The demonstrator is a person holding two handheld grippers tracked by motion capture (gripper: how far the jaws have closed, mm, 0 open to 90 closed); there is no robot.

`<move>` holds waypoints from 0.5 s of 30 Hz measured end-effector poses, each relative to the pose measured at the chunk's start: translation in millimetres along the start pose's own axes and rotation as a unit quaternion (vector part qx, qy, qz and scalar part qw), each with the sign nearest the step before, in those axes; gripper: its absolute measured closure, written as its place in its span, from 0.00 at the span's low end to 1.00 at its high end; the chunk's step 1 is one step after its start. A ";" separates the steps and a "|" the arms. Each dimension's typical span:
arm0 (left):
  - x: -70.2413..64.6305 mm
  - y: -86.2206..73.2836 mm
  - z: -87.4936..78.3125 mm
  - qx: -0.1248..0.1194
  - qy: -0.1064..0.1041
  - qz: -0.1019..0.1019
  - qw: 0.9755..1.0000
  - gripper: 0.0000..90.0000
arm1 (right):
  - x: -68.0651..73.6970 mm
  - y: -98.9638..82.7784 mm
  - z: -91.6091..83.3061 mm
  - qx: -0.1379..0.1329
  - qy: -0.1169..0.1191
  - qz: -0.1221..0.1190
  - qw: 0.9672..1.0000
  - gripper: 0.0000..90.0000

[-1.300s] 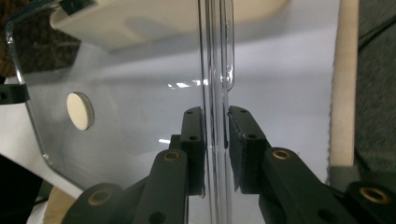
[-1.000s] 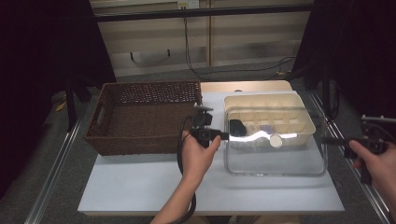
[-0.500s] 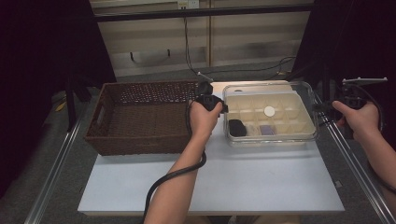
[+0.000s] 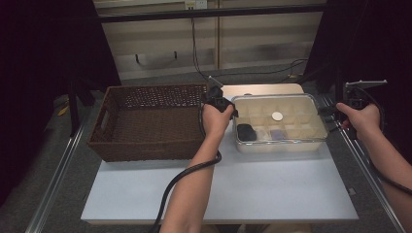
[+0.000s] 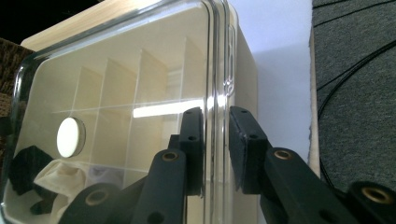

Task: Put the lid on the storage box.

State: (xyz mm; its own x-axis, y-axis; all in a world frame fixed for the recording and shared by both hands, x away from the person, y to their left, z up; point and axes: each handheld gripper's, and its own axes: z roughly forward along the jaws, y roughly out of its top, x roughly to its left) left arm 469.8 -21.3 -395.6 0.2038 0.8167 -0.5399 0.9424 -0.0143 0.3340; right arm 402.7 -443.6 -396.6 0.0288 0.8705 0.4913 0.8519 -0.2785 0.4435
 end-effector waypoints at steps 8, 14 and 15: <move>-4.6 1.2 1.4 -0.016 0.020 0.030 0.999 0.75 | 4.8 -3.3 1.8 -0.036 -0.047 -0.033 0.998 0.72; -12.7 -3.1 -15.4 -0.013 0.009 0.072 0.997 0.60 | 4.9 -6.8 -12.2 -0.044 -0.048 -0.050 0.997 0.63; -17.9 -9.0 -25.6 -0.013 -0.003 0.101 0.995 0.56 | 9.8 -12.3 -21.9 -0.054 -0.033 -0.066 0.996 0.56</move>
State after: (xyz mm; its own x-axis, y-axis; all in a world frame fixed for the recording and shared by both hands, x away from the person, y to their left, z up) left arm 450.9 -21.1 -369.1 0.3904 0.7950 -0.4643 0.8750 -0.1637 0.4556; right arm 381.0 -440.5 -380.8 -0.0416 0.9263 0.3746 0.7894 -0.1993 0.5806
